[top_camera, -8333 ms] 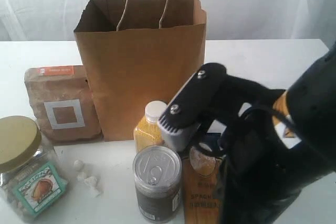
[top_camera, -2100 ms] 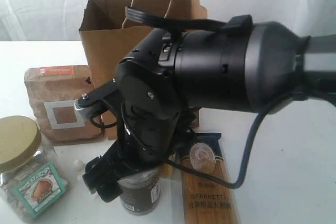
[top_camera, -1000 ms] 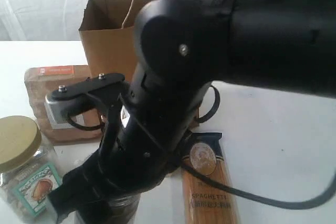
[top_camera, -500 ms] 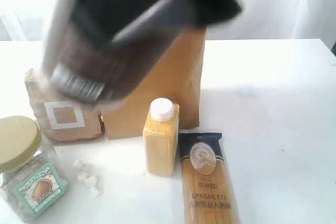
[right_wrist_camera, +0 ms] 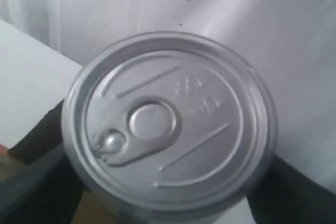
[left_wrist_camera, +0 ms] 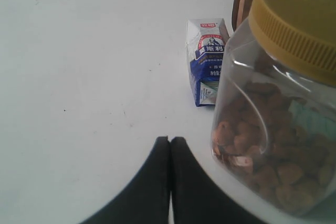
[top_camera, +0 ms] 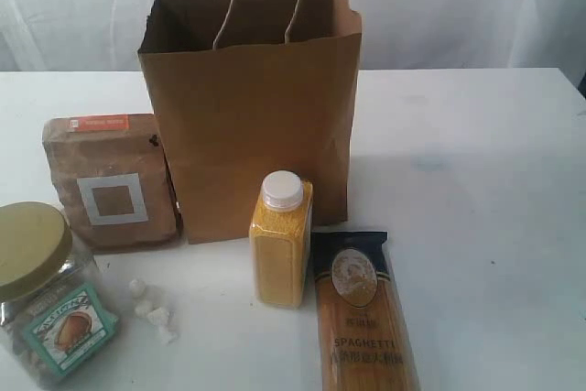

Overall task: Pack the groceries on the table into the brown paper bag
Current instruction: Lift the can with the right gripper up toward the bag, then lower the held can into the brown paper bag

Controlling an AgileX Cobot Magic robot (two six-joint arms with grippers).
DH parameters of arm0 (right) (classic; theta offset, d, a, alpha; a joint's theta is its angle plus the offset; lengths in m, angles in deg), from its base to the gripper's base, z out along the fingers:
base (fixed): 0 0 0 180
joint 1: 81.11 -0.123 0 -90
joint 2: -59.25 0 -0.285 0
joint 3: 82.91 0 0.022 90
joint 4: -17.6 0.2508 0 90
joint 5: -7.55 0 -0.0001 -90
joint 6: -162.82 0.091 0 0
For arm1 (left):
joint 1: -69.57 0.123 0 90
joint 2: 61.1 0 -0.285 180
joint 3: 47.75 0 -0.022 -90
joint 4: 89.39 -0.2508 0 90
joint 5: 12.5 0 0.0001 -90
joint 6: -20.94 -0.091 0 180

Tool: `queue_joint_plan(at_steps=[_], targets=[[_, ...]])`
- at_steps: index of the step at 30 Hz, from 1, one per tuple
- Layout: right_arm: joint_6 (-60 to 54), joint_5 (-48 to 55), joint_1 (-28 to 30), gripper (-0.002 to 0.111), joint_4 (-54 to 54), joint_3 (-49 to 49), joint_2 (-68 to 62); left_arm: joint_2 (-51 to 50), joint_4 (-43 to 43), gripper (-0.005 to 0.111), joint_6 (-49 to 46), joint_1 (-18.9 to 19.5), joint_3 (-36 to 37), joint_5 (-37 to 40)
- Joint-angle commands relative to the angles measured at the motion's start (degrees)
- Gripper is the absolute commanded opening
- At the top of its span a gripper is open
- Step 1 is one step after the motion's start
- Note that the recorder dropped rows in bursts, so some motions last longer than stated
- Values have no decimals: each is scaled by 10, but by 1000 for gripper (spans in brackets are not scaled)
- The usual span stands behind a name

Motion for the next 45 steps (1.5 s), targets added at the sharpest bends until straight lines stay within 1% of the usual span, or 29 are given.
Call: queue_joint_plan(at_steps=[1,3,8,18,28,35,39,45], targets=[[-4,-34,54,38,74,8,-32,2,3,0,0,-1,2,1],[-27,-48,66,38,111,8,-45,2,3,0,0,-1,2,1],[-28,-95,82,38,109,8,-77,2,3,0,0,-1,2,1],[-52,-83,82,38,102,8,-136,2,3,0,0,-1,2,1],[-54,-105,82,38,102,7,-171,2,3,0,0,-1,2,1],[-52,-72,82,38,129,6,-180,2,3,0,0,-1,2,1],[-52,-94,85,38,96,-2,-192,2,3,0,0,-1,2,1],[-17,-112,88,38,84,-3,-203,2,3,0,0,-1,2,1]])
